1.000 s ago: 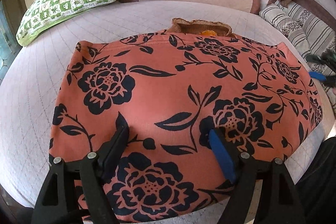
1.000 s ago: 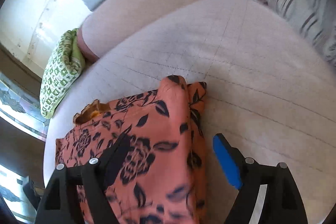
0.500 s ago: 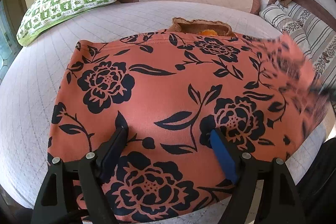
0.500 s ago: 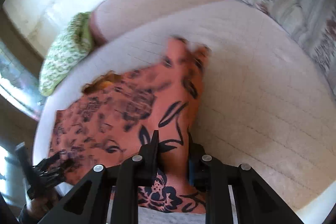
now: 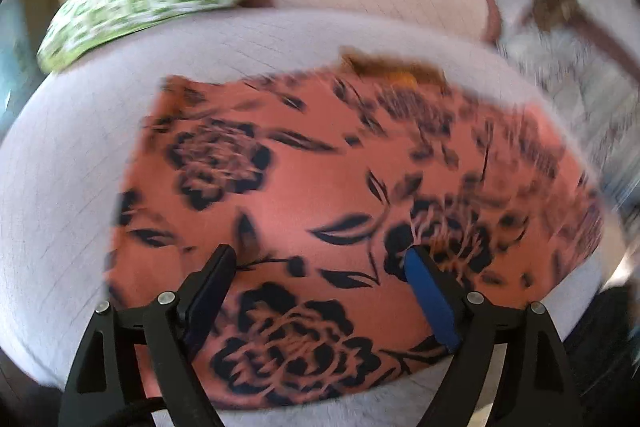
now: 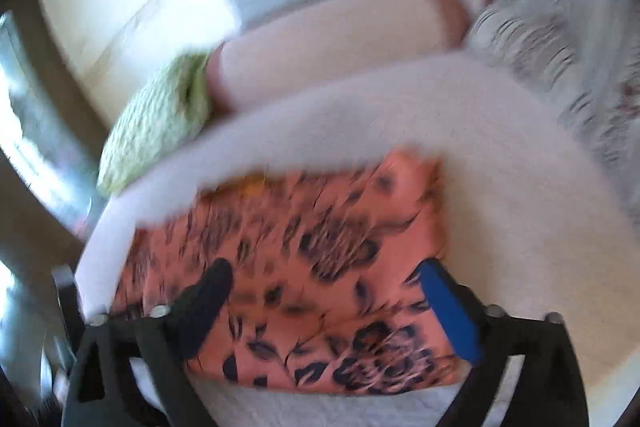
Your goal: Fold small clothes
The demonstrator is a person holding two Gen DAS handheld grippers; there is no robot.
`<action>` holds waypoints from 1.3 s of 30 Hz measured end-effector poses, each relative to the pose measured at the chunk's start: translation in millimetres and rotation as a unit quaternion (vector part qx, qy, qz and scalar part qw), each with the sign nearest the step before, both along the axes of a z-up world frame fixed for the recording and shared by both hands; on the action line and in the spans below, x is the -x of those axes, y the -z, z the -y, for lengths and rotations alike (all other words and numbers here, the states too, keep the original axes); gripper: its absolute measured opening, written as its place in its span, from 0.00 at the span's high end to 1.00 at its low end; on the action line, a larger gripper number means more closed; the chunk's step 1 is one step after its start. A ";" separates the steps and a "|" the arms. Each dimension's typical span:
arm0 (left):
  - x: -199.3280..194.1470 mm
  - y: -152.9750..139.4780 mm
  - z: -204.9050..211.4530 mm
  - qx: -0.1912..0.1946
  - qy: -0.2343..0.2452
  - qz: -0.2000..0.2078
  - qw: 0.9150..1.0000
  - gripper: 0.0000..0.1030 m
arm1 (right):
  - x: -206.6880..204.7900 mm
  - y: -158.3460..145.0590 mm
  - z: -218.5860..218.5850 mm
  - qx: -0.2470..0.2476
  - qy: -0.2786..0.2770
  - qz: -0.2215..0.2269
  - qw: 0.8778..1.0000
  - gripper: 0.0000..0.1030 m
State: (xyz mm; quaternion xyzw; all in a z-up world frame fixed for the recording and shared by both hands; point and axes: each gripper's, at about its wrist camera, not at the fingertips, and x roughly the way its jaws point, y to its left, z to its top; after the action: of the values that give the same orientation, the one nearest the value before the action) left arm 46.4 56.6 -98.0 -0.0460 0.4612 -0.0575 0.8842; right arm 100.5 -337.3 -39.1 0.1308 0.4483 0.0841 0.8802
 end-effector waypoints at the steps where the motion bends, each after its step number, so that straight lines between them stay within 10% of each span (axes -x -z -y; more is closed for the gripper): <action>1: 6.5 -10.4 -12.1 0.016 -0.022 0.016 1.000 0.16 | -8.3 35.1 -0.3 0.002 -0.011 -0.070 0.997 0.05; 2: 14.1 -20.5 -26.3 0.031 -0.043 0.034 0.998 0.16 | -12.1 67.0 3.0 -0.008 -0.011 -0.126 0.992 0.04; 5: 31.5 -33.1 -71.4 0.036 -0.114 0.049 0.992 0.16 | 8.0 64.9 -5.8 0.013 -0.031 -0.043 0.999 0.00; 12: 31.3 20.6 -118.8 0.035 -0.198 -0.048 0.978 0.16 | 11.2 68.0 5.0 -0.011 -0.022 -0.039 0.999 0.00; 14: 28.9 19.9 -105.6 0.009 -0.160 -0.044 0.986 0.36 | 14.0 68.1 10.6 -0.029 -0.017 -0.037 0.999 0.00; 15: 26.3 19.0 -101.1 0.025 -0.134 -0.048 0.989 0.80 | 15.7 68.1 12.3 -0.032 -0.017 -0.036 0.999 0.00; 17: 24.8 11.2 -99.7 0.055 -0.136 -0.052 0.988 0.86 | 10.1 69.6 6.7 -0.034 -0.018 -0.033 0.999 0.00; 21: 42.6 -33.9 -92.3 0.074 -0.141 0.026 0.987 0.86 | 14.4 66.9 9.7 -0.035 -0.019 -0.030 0.999 0.00; 27: 28.6 19.4 -116.6 0.085 -0.173 -0.062 0.979 0.75 | 16.0 67.1 11.7 -0.040 -0.018 -0.028 0.999 0.00; 31: 25.7 -27.2 -115.6 0.079 -0.154 0.016 0.985 0.31 | 17.2 66.9 14.5 -0.047 -0.019 -0.026 0.998 0.00; 33: 17.1 -37.7 -117.5 0.044 -0.161 0.040 0.985 0.29 | 16.6 67.0 14.5 -0.048 -0.018 -0.026 0.998 0.00; 39: -39.7 -4.9 -119.4 0.062 -0.145 -0.033 0.987 0.29 | 16.2 66.3 15.4 -0.048 -0.016 -0.027 0.998 0.00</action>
State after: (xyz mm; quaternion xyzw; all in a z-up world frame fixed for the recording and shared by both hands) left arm 86.1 176.0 -93.2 -0.1688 0.4737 0.0448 0.8632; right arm 84.4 -352.7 -105.4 0.1678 0.4694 0.1163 0.8591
